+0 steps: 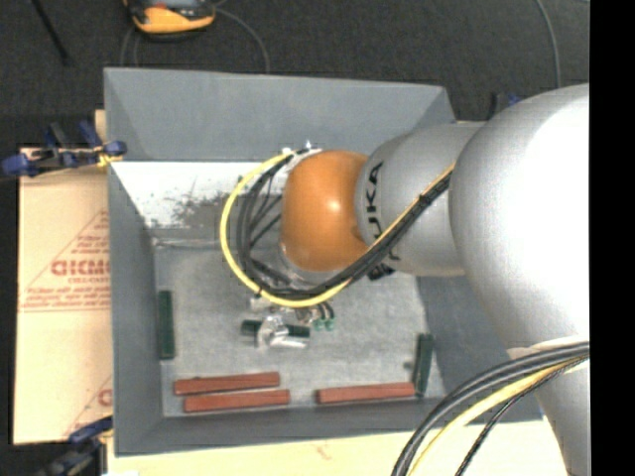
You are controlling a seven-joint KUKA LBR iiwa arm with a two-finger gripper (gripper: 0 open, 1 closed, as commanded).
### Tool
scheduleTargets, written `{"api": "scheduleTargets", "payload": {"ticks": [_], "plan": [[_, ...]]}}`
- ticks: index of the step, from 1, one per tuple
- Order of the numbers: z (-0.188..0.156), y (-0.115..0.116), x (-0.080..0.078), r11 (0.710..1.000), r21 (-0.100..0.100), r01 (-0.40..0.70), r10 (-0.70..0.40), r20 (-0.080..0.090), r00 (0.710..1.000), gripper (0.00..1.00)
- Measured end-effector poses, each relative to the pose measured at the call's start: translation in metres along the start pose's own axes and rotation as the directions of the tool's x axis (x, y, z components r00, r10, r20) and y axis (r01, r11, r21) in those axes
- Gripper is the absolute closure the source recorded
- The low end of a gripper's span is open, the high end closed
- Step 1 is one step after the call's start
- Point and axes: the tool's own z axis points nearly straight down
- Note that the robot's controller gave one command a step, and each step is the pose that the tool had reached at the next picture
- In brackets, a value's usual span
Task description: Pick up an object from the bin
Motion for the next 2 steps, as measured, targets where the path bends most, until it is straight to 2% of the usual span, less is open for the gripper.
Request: {"api": "scheduleTargets", "payload": {"ticks": [1, 2], "plan": [[0.000, 0.000, 0.000, 1.000, 0.000, 0.000, 0.000, 0.000, 1.000, 1.00], [-0.186, -0.011, 0.018, 0.999, -0.001, 0.033, -0.033, 0.019, 0.999, 1.00]]}}
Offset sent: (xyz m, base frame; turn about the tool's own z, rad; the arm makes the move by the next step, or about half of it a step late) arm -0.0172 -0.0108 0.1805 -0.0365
